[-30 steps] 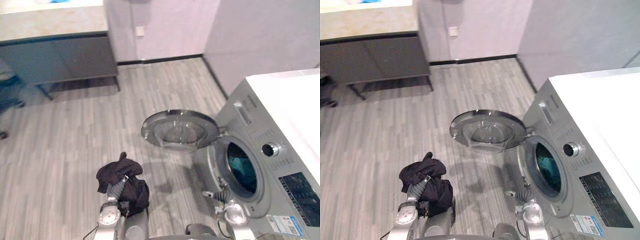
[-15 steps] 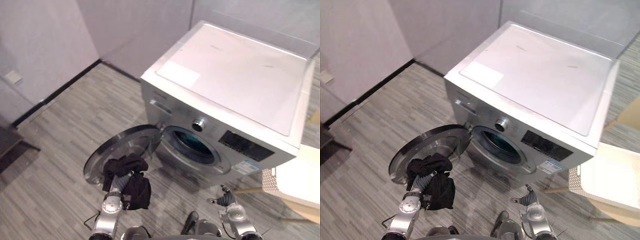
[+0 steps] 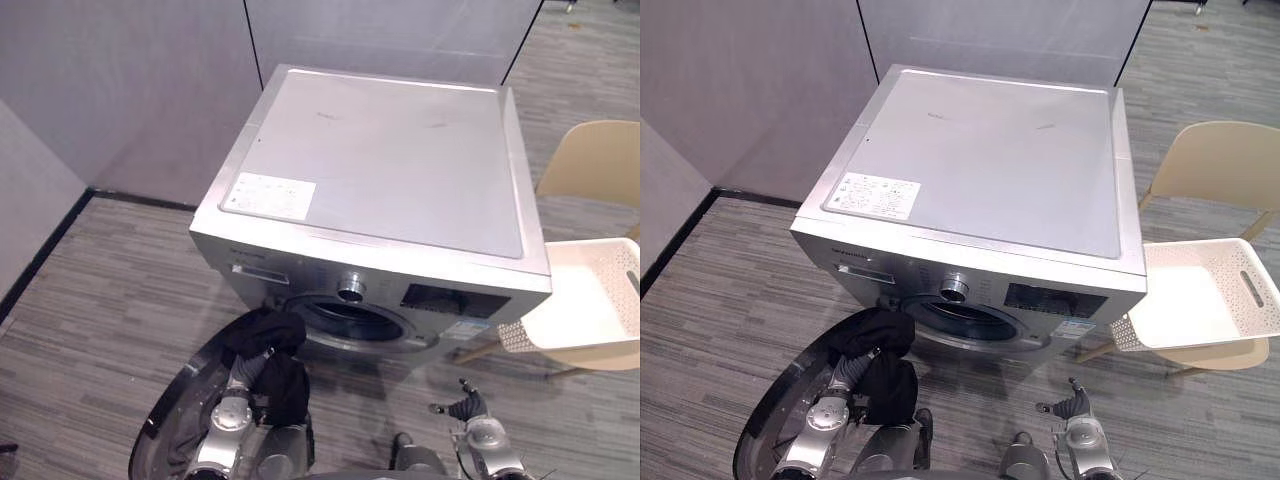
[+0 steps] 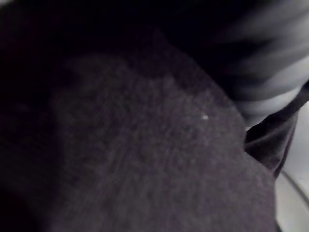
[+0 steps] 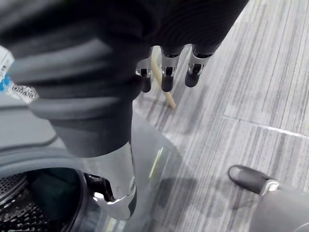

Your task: Pick up the laundry basket with both hands and put the clothes into the washing machine.

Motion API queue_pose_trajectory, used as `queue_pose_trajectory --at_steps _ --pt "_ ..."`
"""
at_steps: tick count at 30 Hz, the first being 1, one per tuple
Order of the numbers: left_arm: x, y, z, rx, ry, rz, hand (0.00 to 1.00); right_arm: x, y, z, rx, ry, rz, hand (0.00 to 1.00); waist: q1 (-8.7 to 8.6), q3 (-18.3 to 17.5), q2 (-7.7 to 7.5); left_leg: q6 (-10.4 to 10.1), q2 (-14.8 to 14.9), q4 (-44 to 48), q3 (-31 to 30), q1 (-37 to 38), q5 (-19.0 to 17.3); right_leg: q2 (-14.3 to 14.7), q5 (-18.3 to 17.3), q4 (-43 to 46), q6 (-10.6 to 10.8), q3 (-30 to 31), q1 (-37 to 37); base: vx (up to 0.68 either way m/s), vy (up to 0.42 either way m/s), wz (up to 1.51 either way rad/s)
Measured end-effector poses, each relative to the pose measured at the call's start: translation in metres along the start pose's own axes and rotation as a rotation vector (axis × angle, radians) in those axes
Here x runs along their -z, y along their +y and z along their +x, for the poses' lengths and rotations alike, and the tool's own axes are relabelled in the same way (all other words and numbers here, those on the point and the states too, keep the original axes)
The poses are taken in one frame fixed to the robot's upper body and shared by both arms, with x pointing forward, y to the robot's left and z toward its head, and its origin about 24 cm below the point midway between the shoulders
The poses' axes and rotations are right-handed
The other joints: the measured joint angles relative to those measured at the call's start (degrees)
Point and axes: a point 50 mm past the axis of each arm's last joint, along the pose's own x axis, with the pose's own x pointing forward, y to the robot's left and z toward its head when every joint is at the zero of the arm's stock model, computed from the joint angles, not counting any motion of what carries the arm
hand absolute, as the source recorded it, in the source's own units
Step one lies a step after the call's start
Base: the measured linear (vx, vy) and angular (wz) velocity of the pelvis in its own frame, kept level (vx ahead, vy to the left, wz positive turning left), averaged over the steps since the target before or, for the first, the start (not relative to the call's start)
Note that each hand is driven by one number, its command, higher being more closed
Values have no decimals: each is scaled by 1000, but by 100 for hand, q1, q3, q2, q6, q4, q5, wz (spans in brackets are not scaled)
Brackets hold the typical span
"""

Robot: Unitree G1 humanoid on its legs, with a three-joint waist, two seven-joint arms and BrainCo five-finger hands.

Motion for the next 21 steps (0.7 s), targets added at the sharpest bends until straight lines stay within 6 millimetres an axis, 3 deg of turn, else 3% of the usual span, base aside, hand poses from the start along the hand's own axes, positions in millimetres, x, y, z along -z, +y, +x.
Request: queue_pose_trajectory --at_steps 3,5,8,11,13,16,21 --pt "-7 -1 2 3 -27 4 100 -22 -1 6 6 -59 10 0 -1 199 18 30 8 296 267 -142 -19 -131 -170 757 137 174 -548 54 26 -44" --pt "-26 0 7 -14 -94 -11 100 -44 -3 8 18 -131 21 0 -1 514 18 2 107 824 376 -442 -86 -151 -341 1498 121 302 -1051 -68 -49 -42" --pt "-68 3 14 -55 -240 -62 100 -81 -9 5 61 -271 46 0 -8 781 -25 -25 419 1919 548 -1354 -607 -71 -787 2838 69 487 -2260 -119 -79 -55" --pt "-124 4 25 -88 -403 -93 100 -130 -17 -2 105 -436 97 0 -83 1225 -130 37 748 3137 680 -2322 -1256 23 -1356 4150 55 733 -3469 -209 -76 -43" --pt "-154 4 28 -103 -485 -112 100 -158 -22 -8 138 -527 130 0 -92 1339 -159 63 963 3794 734 -3013 -1495 115 -1522 4773 38 902 -4263 -235 -34 -42" --pt "-203 0 27 -110 -616 -151 100 -196 -28 -21 181 -649 188 0 -98 1493 -173 108 1261 4708 697 -4126 -1692 317 -1605 5646 -42 1068 -5485 -239 -49 -32" --pt "-250 -2 14 -121 -768 -191 100 -220 -29 -38 202 -752 258 0 -104 1675 -200 96 1444 5507 542 -5185 -1755 470 -1661 6456 -93 1166 -6584 -176 -77 -8"
